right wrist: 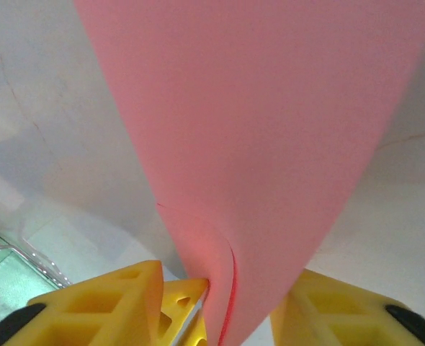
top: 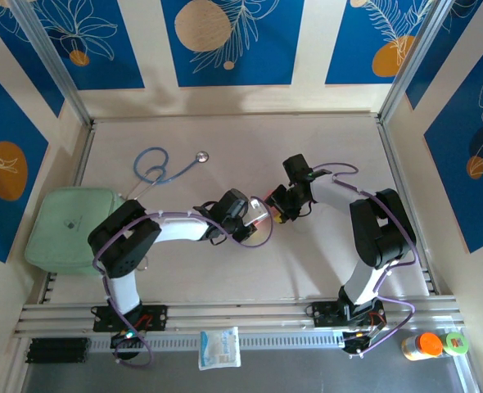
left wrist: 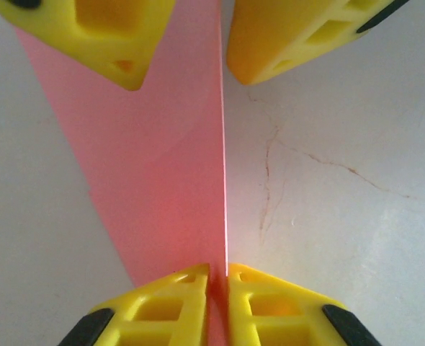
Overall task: Fold a paper plane with a square sheet of paper (pick it up from the middle)
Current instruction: Fold the wing for the fifth time at the center of the table.
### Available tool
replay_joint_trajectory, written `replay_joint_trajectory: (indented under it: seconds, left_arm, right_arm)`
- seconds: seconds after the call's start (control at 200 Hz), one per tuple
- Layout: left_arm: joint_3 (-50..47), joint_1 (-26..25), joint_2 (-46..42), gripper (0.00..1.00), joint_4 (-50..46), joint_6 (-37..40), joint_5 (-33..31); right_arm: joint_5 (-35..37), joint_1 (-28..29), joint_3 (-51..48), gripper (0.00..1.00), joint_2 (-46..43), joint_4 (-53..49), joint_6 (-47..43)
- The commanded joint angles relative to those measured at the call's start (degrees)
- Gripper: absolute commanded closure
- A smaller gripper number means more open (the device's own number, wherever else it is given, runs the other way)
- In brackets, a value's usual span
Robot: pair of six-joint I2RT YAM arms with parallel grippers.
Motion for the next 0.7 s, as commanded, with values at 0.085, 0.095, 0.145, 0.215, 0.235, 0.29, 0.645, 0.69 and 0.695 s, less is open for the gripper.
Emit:
replay_joint_trajectory:
  seconds: [0.085, 0.095, 0.145, 0.215, 0.235, 0.29, 0.645, 0.69, 0.695]
  left_arm:
    - [0.89, 1.37, -0.43, 0.9, -2.64, -4.07, 4.71]
    - [0.96, 1.46, -0.43, 0.9, -2.76, -4.33, 4.88]
    - [1.17, 1.95, -0.4, 0.91, -3.58, -5.71, 5.82]
    - [1.44, 2.63, -0.41, 0.93, -4.37, -7.67, 7.35]
    - [1.65, 2.88, -0.45, 0.93, -4.58, -8.4, 7.85]
    - [2.01, 3.68, -0.28, 0.93, -5.19, -10.29, 9.71]
    - [6.21, 7.43, 2.79, 0.97, -8.57, -24.43, 22.28]
    - [6.25, 7.76, 3.25, 0.97, -7.98, -26.58, 23.41]
    - [6.25, 7.79, 3.27, 0.97, -7.88, -26.85, 23.46]
  right_arm:
    - [0.72, -1.69, 2.2, 0.49, -2.46, -3.14, -4.39]
    - [0.79, -1.81, 2.23, 0.49, -2.47, -3.13, -4.73]
    - [0.82, -2.39, 2.5, 0.48, -2.72, -3.26, -6.42]
    - [0.79, -3.27, 2.63, 0.47, -3.29, -3.01, -9.18]
    - [0.6, -3.54, 2.55, 0.47, -3.62, -2.71, -9.94]
    - [0.13, -4.43, 2.02, 0.46, -4.58, -1.47, -12.15]
    - [-3.41, -9.24, -5.69, 0.45, -11.4, 8.23, -23.51]
    - [-3.64, -9.24, -7.1, 0.45, -12.29, 9.56, -24.65]
    - [-3.7, -9.28, -7.22, 0.45, -12.39, 9.72, -24.77]
